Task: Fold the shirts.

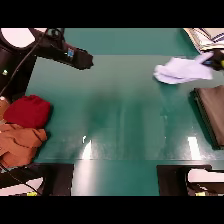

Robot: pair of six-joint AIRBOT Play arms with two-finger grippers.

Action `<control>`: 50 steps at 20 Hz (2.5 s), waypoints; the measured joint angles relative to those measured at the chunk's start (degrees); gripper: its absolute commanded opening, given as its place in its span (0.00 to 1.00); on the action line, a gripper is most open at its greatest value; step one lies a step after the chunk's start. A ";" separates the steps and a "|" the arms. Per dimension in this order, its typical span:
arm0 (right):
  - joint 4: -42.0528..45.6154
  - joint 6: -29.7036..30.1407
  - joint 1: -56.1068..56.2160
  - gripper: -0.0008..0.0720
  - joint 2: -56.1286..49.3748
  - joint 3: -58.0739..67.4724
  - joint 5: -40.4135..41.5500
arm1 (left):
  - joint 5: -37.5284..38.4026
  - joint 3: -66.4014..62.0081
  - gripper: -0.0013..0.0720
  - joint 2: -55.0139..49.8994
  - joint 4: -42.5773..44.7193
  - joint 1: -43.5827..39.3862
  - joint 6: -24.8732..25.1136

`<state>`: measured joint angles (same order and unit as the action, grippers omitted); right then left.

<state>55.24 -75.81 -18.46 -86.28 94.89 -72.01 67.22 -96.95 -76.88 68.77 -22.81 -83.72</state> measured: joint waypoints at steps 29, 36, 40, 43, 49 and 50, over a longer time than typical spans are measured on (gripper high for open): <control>21.29 0.37 -14.97 0.03 21.09 -11.30 -4.98 | -1.66 0.00 0.05 -0.13 -0.17 -3.54 -0.42; 30.08 -1.99 -24.65 0.78 29.00 -26.25 -6.75 | -1.51 0.00 0.05 -0.13 -0.17 -3.54 -0.28; 30.45 -2.56 -27.45 0.78 30.08 -28.00 -6.40 | -1.03 0.00 0.05 -0.13 -0.17 -3.54 -0.26; 25.57 -2.75 -25.42 0.78 30.27 -27.26 -5.31 | -0.83 0.00 0.05 -0.13 -0.20 -3.54 -0.26; 8.55 -2.82 -6.78 0.67 30.14 -29.07 -2.60 | -1.11 0.00 0.05 -0.13 -0.20 -3.54 -0.26; 7.15 -2.80 -2.82 0.49 29.83 -29.29 -1.92 | -1.36 0.00 0.05 -0.13 -0.20 -3.54 -0.26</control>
<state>62.39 -78.61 -21.28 -56.45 65.60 -73.93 65.87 -96.95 -77.01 68.58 -26.35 -83.99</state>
